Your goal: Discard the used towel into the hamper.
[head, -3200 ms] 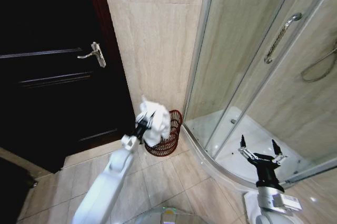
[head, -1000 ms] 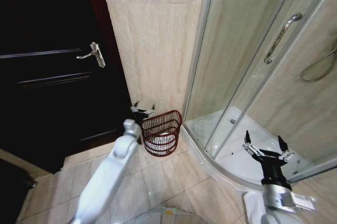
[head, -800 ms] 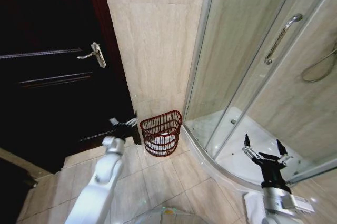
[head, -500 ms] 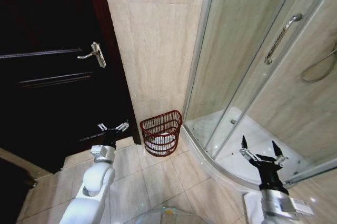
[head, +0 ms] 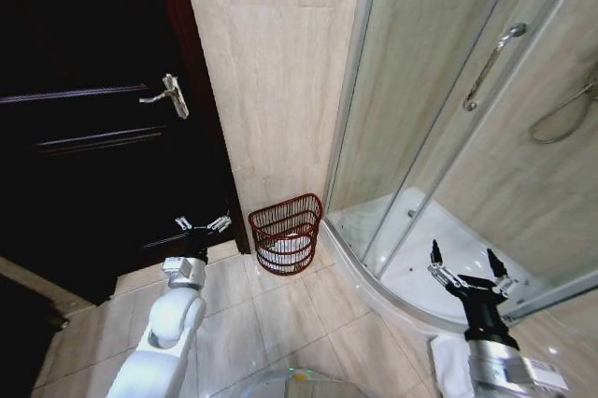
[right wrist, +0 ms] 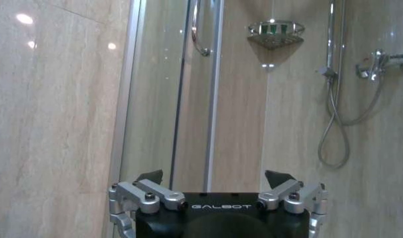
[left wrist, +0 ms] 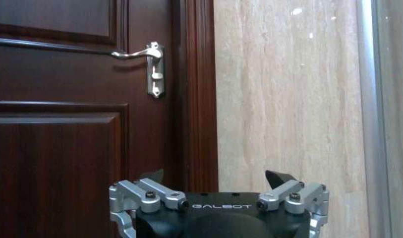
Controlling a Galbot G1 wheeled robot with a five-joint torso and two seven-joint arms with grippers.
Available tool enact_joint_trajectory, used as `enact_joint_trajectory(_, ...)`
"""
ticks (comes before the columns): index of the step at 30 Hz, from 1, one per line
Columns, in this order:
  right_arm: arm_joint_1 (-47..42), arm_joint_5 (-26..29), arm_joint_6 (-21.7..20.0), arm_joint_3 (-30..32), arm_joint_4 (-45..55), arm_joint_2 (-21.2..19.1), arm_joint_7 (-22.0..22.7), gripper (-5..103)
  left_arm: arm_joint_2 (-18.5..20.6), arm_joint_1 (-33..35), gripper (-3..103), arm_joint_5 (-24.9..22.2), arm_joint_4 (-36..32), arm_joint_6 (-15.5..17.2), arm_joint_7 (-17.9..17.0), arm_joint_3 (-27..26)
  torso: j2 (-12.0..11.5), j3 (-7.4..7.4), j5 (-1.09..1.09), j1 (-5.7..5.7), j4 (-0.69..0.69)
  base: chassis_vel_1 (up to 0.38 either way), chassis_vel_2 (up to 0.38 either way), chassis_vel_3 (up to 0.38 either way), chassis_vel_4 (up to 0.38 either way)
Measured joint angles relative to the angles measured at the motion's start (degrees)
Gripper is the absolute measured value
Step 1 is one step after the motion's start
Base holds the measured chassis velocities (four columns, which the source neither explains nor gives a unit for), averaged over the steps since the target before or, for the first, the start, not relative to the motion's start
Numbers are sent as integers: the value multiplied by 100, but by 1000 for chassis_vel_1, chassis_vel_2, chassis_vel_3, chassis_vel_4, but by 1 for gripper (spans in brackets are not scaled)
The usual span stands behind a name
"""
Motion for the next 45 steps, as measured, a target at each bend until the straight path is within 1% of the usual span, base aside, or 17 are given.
enact_joint_trajectory(4,-2,-5,35,0,-23,0,6,100,-3,32,100,31,16,-75,22,12,0,0,0,0,0,78,-86,-84,86)
enact_joint_trajectory(8,-49,-14,94,-4,-25,0,23,100,-2,77,100,52,17,-168,116,4,0,0,0,0,-1,69,-62,-63,66)
enact_joint_trajectory(11,-91,-75,181,-16,-54,0,73,100,-19,140,100,80,17,-289,171,-7,-1,0,0,1,0,59,-50,-56,63)
enact_joint_trajectory(15,-95,-140,219,-34,-101,0,94,100,-42,162,100,124,15,-336,199,7,-1,1,0,1,0,78,-84,-88,77)
enact_joint_trajectory(25,-49,-215,268,-71,-261,0,121,100,-75,139,100,257,-39,-369,287,106,-1,0,1,0,-1,112,-120,-121,116)
enact_joint_trajectory(45,-50,-323,317,-94,-222,0,216,100,-69,233,100,293,-140,-464,313,92,-1,0,0,1,0,118,-121,-120,122)
